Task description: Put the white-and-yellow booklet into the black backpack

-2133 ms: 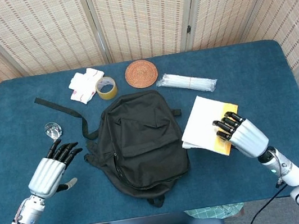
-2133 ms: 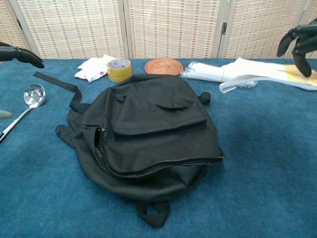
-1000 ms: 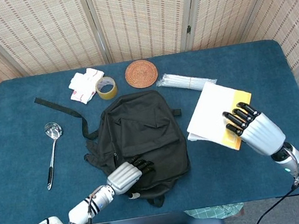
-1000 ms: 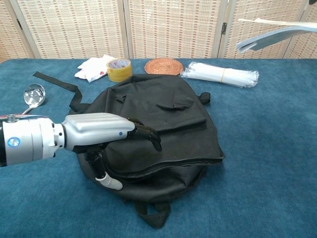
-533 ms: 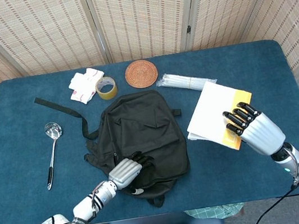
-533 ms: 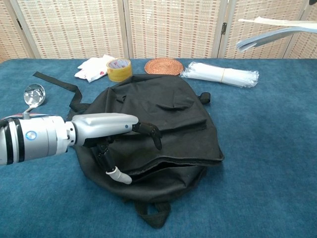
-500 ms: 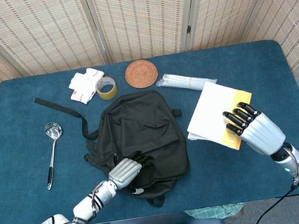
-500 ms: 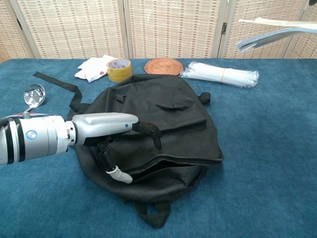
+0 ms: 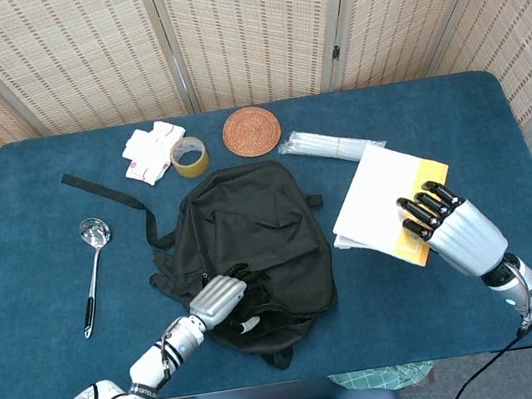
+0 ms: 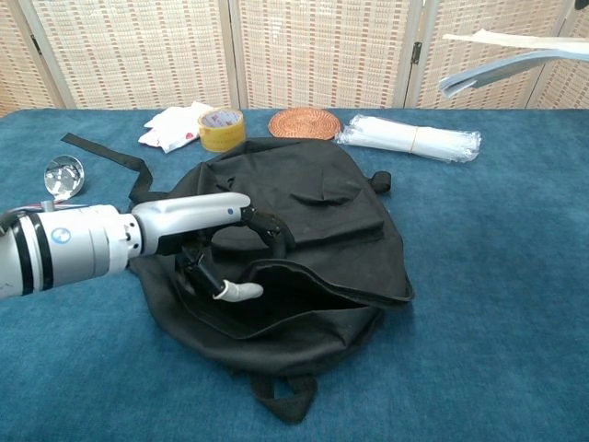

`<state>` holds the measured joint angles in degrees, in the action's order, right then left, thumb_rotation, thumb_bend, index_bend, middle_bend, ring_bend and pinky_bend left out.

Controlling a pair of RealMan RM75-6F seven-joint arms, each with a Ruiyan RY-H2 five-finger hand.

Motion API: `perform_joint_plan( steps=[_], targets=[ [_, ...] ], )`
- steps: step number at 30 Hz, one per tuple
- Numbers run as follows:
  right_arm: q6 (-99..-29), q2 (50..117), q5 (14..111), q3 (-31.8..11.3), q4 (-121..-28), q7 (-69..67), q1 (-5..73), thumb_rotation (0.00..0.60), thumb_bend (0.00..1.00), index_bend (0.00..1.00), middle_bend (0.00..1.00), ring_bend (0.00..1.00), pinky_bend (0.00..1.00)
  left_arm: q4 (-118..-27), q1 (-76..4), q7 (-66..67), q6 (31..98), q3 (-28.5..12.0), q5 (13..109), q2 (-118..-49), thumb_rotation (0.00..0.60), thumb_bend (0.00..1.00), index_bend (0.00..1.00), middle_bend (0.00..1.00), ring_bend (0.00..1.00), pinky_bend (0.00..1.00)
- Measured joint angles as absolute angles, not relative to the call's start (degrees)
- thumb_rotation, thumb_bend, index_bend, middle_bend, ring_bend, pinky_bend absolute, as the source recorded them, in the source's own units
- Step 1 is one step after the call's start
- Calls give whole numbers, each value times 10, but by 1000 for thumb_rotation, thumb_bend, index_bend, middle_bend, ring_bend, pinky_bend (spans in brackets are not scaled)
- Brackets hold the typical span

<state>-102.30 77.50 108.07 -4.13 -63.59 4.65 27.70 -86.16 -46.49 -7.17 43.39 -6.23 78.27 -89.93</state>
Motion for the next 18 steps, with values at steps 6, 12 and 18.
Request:
perform_joint_plan(
  steps=[6,12,18],
  targets=[
    [-1030,775,1087,-42,-642,46,275,600,625,761,459,494,401,-849,-461,-105,438,-70,763,-919,600,551,620,336,327,149],
    [-1042,777,1095,-41,-647,43,271,600,625,766,465,499,401,-836,-456,-128,443,-90,723,-936,600,607,692,407,373,177],
    [-1063,779,1114,-37,-665,27,268,600,628,773,470,507,406,-839,-454,-138,449,-128,676,-930,600,620,692,408,374,183]
  ],
)
